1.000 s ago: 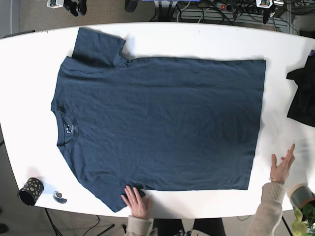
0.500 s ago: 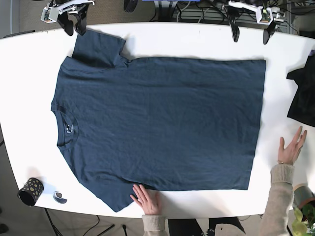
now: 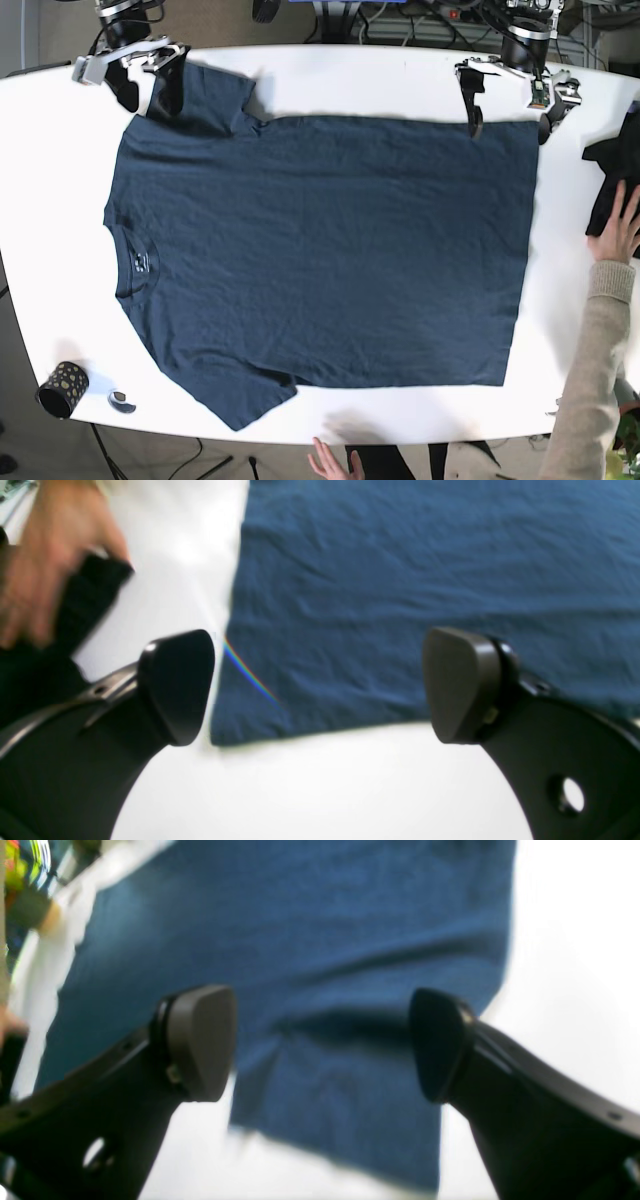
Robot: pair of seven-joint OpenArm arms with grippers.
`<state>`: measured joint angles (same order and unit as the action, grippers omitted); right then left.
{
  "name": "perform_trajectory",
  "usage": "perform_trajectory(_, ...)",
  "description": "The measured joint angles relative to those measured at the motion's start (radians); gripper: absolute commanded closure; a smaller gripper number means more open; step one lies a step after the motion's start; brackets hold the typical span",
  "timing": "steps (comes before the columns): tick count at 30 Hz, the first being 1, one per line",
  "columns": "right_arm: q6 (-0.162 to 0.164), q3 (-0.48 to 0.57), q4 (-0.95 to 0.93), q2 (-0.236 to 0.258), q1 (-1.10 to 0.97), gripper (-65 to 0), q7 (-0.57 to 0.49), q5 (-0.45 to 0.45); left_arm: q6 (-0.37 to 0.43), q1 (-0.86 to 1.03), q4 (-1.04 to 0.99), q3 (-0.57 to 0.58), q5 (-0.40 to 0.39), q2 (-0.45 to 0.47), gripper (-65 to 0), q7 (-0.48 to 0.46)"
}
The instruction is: Fold the T-shirt properly
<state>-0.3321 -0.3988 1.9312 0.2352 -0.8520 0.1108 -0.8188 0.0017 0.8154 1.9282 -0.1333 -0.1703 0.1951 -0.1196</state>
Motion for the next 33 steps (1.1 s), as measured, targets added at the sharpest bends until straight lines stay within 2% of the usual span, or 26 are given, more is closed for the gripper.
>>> perform_trajectory(2,0.011,-0.045,-0.002,-0.007,0.049,-51.8,0.100,-0.029,0.003,-0.007,0.000,-0.001,0.000,0.000,-62.1,0.007)
perform_trajectory(4,0.009,-0.083,-0.002,-0.014,0.090,-51.8,0.189,-0.045,0.002,-0.013,0.000,-0.001,0.000,-0.002,-62.1,0.008)
perform_trajectory(7,0.010,-0.152,-0.008,-0.047,0.165,-51.8,0.296,-0.051,0.000,-0.038,0.000,0.000,0.001,-0.006,-62.1,0.015)
perform_trajectory(8,-0.005,-0.183,-0.018,-0.061,0.200,-51.7,0.353,-0.053,0.002,-0.049,0.000,0.000,0.001,-0.005,-62.1,0.014)
perform_trajectory(9,0.003,-0.202,-0.029,-0.070,0.225,-51.7,0.393,-0.054,0.001,-0.053,0.000,-0.001,0.001,-0.004,-62.1,0.010)
perform_trajectory(11,-0.008,-0.255,-0.055,-0.087,0.268,-51.7,0.511,-0.054,0.002,-0.054,0.000,-0.001,0.001,-0.003,-61.9,0.007)
perform_trajectory(15,0.002,-0.358,-0.111,-0.122,0.323,-51.7,0.661,-0.046,0.001,-0.051,-0.002,-0.001,0.001,-0.006,-61.9,0.008)
perform_trajectory(19,-0.004,-0.384,-0.145,-0.137,0.330,-51.7,0.729,-0.046,0.002,-0.053,-0.003,-0.002,0.001,-0.005,-61.9,0.008)
perform_trajectory(22,-0.036,-0.386,-0.149,-0.148,0.319,-51.7,0.736,-0.047,0.002,-0.054,-0.004,0.001,0.001,-0.005,-61.9,0.008)
perform_trajectory(25,-0.046,-0.387,-0.172,-0.152,0.304,-51.7,0.734,-0.051,0.002,-0.055,-0.005,0.015,0.001,-0.005,-61.9,0.008)
perform_trajectory(33,-0.046,-0.385,-0.217,-0.158,0.259,-51.7,0.731,-0.051,0.002,-0.067,-0.005,0.021,0.001,-0.006,-61.9,0.011)
